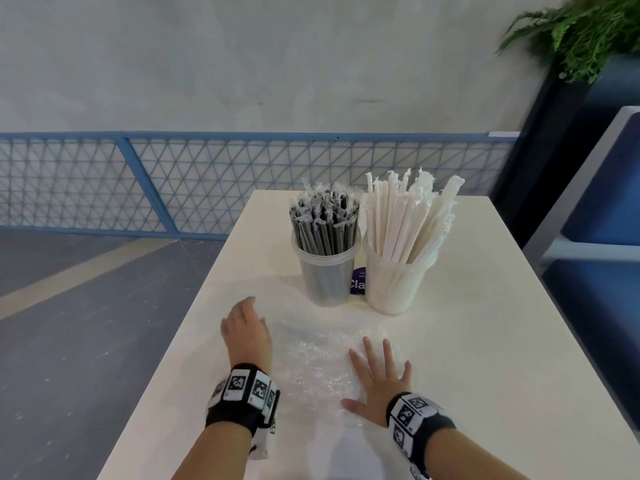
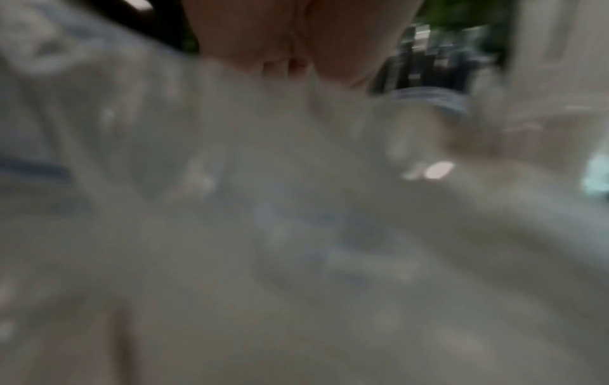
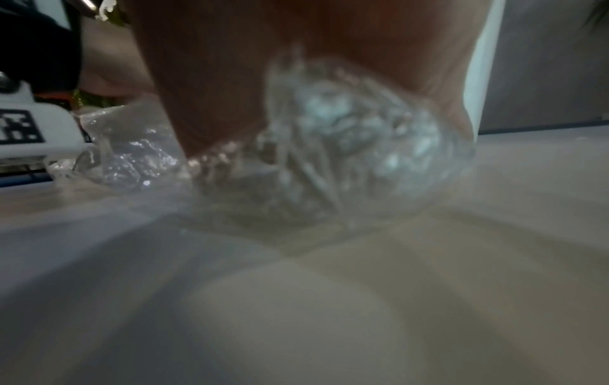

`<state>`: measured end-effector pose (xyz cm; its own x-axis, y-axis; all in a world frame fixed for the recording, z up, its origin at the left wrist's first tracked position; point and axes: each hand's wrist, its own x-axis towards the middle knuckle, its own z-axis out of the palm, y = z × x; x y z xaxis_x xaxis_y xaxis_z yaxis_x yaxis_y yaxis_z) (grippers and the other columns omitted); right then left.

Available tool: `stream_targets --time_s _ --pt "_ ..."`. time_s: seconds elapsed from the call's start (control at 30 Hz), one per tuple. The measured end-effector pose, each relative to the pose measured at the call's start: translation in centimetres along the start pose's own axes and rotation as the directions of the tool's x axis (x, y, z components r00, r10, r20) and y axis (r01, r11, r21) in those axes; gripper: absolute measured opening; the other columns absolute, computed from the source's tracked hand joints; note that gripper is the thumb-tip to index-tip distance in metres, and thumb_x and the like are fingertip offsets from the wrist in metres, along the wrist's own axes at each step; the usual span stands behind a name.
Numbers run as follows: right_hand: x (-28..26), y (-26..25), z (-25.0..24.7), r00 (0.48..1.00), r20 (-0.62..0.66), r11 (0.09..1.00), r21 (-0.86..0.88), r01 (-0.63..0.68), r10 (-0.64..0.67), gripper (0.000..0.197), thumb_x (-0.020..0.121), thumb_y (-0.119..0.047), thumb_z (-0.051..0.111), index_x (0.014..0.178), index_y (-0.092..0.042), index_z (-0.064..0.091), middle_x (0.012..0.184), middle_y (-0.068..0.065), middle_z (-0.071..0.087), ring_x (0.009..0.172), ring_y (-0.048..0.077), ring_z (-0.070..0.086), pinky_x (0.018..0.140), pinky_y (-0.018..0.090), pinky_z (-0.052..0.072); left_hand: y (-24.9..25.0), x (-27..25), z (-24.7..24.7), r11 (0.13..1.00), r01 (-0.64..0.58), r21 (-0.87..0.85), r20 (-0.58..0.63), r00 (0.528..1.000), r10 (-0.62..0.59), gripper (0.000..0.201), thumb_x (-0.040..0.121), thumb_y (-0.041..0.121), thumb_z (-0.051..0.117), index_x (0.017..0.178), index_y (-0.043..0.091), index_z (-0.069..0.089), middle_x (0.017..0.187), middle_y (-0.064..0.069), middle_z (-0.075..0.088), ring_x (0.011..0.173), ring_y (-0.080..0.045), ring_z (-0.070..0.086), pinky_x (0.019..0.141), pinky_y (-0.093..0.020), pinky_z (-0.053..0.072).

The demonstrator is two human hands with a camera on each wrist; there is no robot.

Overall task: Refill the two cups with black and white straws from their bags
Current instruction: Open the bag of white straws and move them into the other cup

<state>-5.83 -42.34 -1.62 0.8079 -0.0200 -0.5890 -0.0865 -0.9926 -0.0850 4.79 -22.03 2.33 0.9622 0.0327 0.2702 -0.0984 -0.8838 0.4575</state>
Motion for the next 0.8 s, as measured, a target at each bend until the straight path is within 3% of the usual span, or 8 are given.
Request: stream_targets --time_s 0.03,0.07,0.13,0.17,0.23,0.33,0.5,0.8 --pt "0.1 0.0 -0.1 1.0 0.006 1.0 0.007 -0.006 0.006 0.088 0.083 -0.072 0.028 0.142 -0.033 -0.025 0.138 -0.003 -0.047 0.136 0.034 -0.035 0.109 0.066 -0.005 1.0 -0.5 0.1 0.988 -0.127 0.093 0.046 0.991 0.123 0.052 0.076 0.002 0.064 0.126 0.004 0.048 0.123 -0.021 0.057 0.116 -0.038 0.054 0.102 -0.06 0.033" --pt "0.2 -0.1 -0.2 1.0 0.014 1.0 0.01 -0.012 0.012 0.089 0.083 -0.073 0.028 0.142 -0.033 -0.025 0.137 -0.003 -0.047 0.136 0.034 -0.035 0.109 0.066 -0.004 2.4 -1.3 0.0 0.953 -0.269 0.138 0.196 0.951 0.24 0.059 0.082 0.012 0.062 0.136 0.009 0.039 0.14 -0.017 0.044 0.133 -0.033 0.039 0.11 -0.059 0.019" --pt "0.6 -0.3 -0.2 0.999 0.024 0.999 0.025 -0.027 0.027 0.09 0.081 -0.074 0.028 0.141 -0.034 -0.025 0.138 -0.004 -0.047 0.135 0.035 -0.035 0.109 0.066 -0.003 4.1 -3.4 0.8 0.862 -0.484 0.149 0.508 0.786 0.352 0.07 0.09 0.039 0.049 0.147 0.022 0.012 0.158 -0.006 0.006 0.146 -0.025 0.0 0.113 -0.055 -0.007" --pt "0.7 -0.3 -0.2 0.999 0.021 0.999 0.032 -0.033 0.032 0.091 0.08 -0.076 0.028 0.141 -0.035 -0.025 0.141 -0.004 -0.046 0.135 0.034 -0.036 0.108 0.066 -0.003 4.4 -4.3 1.5 0.854 -0.495 0.163 0.639 0.712 0.291 0.08 0.086 0.054 0.046 0.147 0.026 0.002 0.157 -0.004 -0.011 0.144 -0.027 -0.015 0.111 -0.056 -0.013" --pt "0.9 -0.3 -0.2 0.999 0.023 0.998 0.051 -0.045 0.044 0.093 0.078 -0.078 0.029 0.141 -0.036 -0.025 0.143 -0.005 -0.044 0.135 0.033 -0.036 0.108 0.067 -0.004 3.9 -5.2 2.7 0.877 -0.425 0.224 0.78 0.618 0.1 0.107 0.069 0.074 0.051 0.145 0.031 -0.011 0.151 -0.004 -0.031 0.138 -0.035 -0.03 0.108 -0.061 -0.014" --pt "1.0 -0.1 -0.2 0.998 0.048 0.994 0.096 -0.048 0.044 0.096 0.075 -0.078 0.033 0.141 -0.038 -0.024 0.146 -0.008 -0.041 0.136 0.031 -0.036 0.106 0.069 -0.004 2.1 -4.4 3.4 0.917 -0.307 0.254 0.843 0.536 -0.054 0.127 0.055 0.074 0.066 0.142 0.038 -0.018 0.148 -0.003 -0.038 0.134 -0.039 -0.035 0.108 -0.066 -0.009" --pt "0.9 1.1 -0.9 0.993 0.116 0.993 0.114 -0.013 -0.001 0.112 0.065 -0.08 0.049 0.139 -0.042 -0.026 0.145 -0.013 -0.043 0.135 0.027 -0.037 0.102 0.073 -0.005 -0.5 -2.6 2.9 0.947 -0.197 0.253 0.847 0.519 -0.118 0.141 0.045 0.069 0.076 0.141 0.037 -0.022 0.147 -0.002 -0.04 0.134 -0.04 -0.033 0.11 -0.064 -0.006" --pt "0.0 4.9 -1.0 0.99 0.141 0.996 0.088 0.012 -0.024 0.132 0.053 -0.08 0.061 0.137 -0.039 -0.031 0.142 -0.014 -0.045 0.135 0.024 -0.038 0.1 0.076 -0.004 -1.8 -2.2 2.7 0.942 -0.188 0.279 0.834 0.534 -0.141 0.143 0.045 0.071 0.074 0.14 0.033 -0.026 0.144 -0.006 -0.045 0.134 -0.035 -0.036 0.11 -0.061 -0.01"
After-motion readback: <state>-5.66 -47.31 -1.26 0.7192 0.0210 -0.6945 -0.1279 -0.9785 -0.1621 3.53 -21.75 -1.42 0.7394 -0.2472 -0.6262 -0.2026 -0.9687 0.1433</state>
